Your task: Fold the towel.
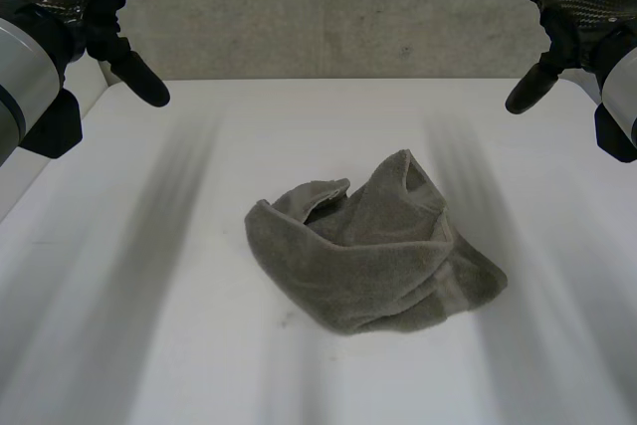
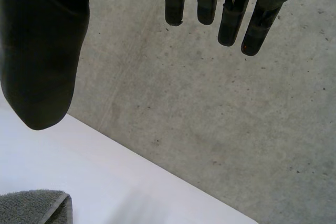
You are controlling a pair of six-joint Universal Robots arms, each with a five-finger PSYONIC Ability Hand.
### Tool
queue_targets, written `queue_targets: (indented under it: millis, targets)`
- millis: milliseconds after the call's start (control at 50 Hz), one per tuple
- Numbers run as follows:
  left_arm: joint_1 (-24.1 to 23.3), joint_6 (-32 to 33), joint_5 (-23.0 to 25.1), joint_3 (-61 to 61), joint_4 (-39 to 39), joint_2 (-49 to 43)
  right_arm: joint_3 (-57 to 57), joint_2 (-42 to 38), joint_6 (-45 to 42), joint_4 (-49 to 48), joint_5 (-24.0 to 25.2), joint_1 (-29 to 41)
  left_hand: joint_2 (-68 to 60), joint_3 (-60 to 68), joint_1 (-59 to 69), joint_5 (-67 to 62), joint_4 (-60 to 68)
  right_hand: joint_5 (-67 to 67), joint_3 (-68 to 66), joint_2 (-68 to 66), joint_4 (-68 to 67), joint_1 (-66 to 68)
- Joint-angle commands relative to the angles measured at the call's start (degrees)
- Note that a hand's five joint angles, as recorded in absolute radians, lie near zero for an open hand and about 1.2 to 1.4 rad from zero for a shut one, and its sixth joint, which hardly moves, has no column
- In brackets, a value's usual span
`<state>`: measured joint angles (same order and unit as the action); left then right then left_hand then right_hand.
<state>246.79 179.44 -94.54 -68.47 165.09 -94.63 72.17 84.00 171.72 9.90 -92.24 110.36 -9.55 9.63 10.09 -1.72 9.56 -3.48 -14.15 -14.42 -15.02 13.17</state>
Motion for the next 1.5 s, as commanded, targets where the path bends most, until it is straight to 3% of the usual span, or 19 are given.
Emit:
queue_targets:
  millis: [20,100,260,300,460,620,700,740,760,780,800,840,860,1040,1140,1180,1280,1400,1500]
  targets:
    - [0.0,0.03,0.14,-0.61,0.23,0.49,-0.01,0.11,-0.15,0.12,0.83,-0.32,-0.49,0.41,-0.04,1.67,0.49,3.48,4.15,4.42,5.02,-3.17]
    - [-0.08,0.12,0.85,-0.97,0.58,0.32,-0.1,0.02,-2.53,0.82,3.03,-0.14,-1.0,0.92,0.46,1.17,0.99,3.48,4.15,4.42,5.02,-3.17]
    - [-0.79,7.68,7.79,-2.28,1.63,-5.13,-0.18,-6.03,-26.33,13.28,9.53,0.73,-3.69,3.61,3.15,-1.53,3.68,3.1,3.77,4.03,4.64,-2.78]
    - [-0.96,14.93,10.94,-3.24,1.64,-8.54,-0.1,-6.65,-26.61,15.04,9.79,0.73,-4.36,4.28,3.83,-2.2,4.36,1.73,2.4,2.66,3.27,-1.42]
    - [-1.14,28.84,12.98,-4.39,1.98,-19.09,-0.27,-14.11,-23.89,19.45,13.65,0.73,-7.39,7.31,6.85,-5.23,7.38,0.88,1.55,1.81,2.42,-0.57]
    - [-1.14,30.79,13.06,-4.92,8.38,-28.58,-0.01,-22.99,-23.97,19.72,14.54,1.34,-13.24,13.16,12.7,-11.08,13.24,0.21,0.88,1.14,1.75,0.11]
    - [-1.23,30.53,14.55,-6.41,13.48,-32.1,-0.36,-26.43,-23.71,19.45,14.19,2.67,-22.99,22.91,22.45,-20.82,22.98,-8.37,-7.7,-7.44,-6.83,8.69]
    - [-1.23,30.35,15.78,-6.94,14.8,-33.07,-0.88,-27.31,-23.27,18.49,12.79,2.93,-28.53,28.45,27.99,-26.37,28.52,-27.61,-26.94,-26.68,-26.07,27.93]
    - [-1.23,30.35,15.79,-6.94,14.82,-33.08,-0.89,-27.31,-23.27,18.49,12.78,2.93,-28.58,28.51,28.05,-26.42,28.58,-27.72,-27.05,-26.79,-26.18,28.03]
    - [-1.23,30.18,17.36,-7.55,16.3,-34.04,-1.76,-27.4,-22.66,17.53,11.91,2.93,-35.25,35.17,34.71,-33.08,35.24,-40.88,-40.2,-39.94,-39.33,41.19]
    - [-1.31,30.0,18.85,-8.08,17.53,-34.74,-1.77,-27.4,-22.66,17.52,11.9,2.93,-44.97,44.89,44.43,-42.81,44.97,-41.01,-40.34,-40.07,-39.47,41.32]
    - [-1.49,30.0,20.17,-8.17,18.76,-35.36,-3.86,-26.79,-20.04,14.02,10.42,3.19,-57.39,57.31,56.86,-55.23,57.39,-66.41,-65.74,-65.48,-64.87,66.73]
    - [-1.66,29.91,20.97,-7.91,19.82,-35.54,-3.87,-26.78,-20.02,14.01,10.41,3.2,-70.32,70.24,69.78,-68.15,70.31,-66.52,-65.84,-65.58,-64.97,66.83]
    - [-2.9,27.19,18.51,2.02,26.86,-27.54,-17.47,-20.38,-13.87,-1.51,9.88,3.11,-70.45,70.37,69.91,-68.28,70.44,-66.52,-65.85,-65.58,-64.98,66.83]
    - [-2.11,13.48,10.25,6.68,37.49,-18.75,-15.65,-14.92,-10.44,-21.06,9.88,2.58,-70.45,70.37,69.91,-68.28,70.44,-66.52,-65.85,-65.58,-64.98,66.83]
    - [-1.84,2.98,5.7,6.68,43.62,-13.42,-11.1,-10.46,-9.12,-29.12,9.44,2.58,-70.45,70.37,69.91,-68.28,70.44,-66.52,-65.85,-65.58,-64.98,66.83]
    - [-1.84,-4.36,4.1,0.91,42.17,-9.18,-6.0,-9.47,-9.21,-24.87,9.97,3.28,-70.45,70.37,69.91,-68.28,70.44,-66.52,-65.85,-65.58,-64.98,66.83]
    - [-2.54,-3.23,4.19,-17.09,38.2,-5.4,-1.15,-10.52,-11.93,-12.19,11.03,3.28,-70.45,70.37,69.91,-68.28,70.44,-66.52,-65.85,-65.58,-64.98,66.83]
    - [-2.72,-0.33,4.45,-30.46,37.32,-5.57,6.3,-16.49,-25.08,6.15,13.13,4.15,-70.45,70.37,69.91,-68.28,70.44,-66.52,-65.85,-65.58,-64.98,66.83]
